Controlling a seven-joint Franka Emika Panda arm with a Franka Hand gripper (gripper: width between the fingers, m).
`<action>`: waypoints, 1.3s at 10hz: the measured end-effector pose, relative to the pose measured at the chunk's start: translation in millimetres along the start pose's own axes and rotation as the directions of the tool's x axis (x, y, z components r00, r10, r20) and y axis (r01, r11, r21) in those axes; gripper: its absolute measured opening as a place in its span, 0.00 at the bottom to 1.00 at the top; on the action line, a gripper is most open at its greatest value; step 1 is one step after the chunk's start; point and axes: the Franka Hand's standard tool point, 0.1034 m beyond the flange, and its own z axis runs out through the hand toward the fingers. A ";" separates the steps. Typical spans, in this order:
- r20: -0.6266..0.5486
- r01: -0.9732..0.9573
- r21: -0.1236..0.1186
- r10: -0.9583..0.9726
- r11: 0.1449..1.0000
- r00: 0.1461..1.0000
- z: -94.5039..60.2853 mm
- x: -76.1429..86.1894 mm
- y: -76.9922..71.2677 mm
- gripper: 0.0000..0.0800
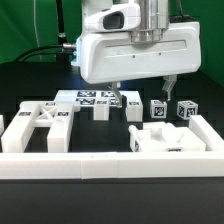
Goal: Assemble chair
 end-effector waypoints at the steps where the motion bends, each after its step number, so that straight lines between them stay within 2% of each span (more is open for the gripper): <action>1: 0.006 -0.026 0.005 0.026 1.000 1.000 1.7 -9.7 6.8 0.81; 3: 0.011 -0.115 -0.004 0.115 0.993 0.993 8.6 -46.5 -2.9 0.81; 4: 0.026 -0.121 -0.004 0.121 0.993 0.992 13.1 -60.1 -4.7 0.81; 5: 0.029 -0.123 -0.004 0.123 0.992 0.992 15.9 -65.9 -8.3 0.81; 8: 0.045 -0.118 0.000 0.118 0.993 0.992 15.7 -64.2 -8.5 0.81; 9: 0.135 -0.135 0.012 0.132 0.991 0.982 16.3 -70.9 -13.9 0.81; 10: 0.208 -0.188 -0.005 0.185 0.982 0.960 12.6 -69.3 -19.3 0.81; 11: 0.306 -0.215 -0.053 0.221 0.975 0.926 12.6 -76.1 -20.9 0.81; 13: 0.417 -0.200 -0.056 0.204 0.978 0.885 13.9 -78.4 -17.1 0.81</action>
Offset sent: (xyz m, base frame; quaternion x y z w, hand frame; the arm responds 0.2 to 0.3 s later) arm -0.0644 -0.0140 -0.0194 -0.0113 -0.0209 0.0836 0.9962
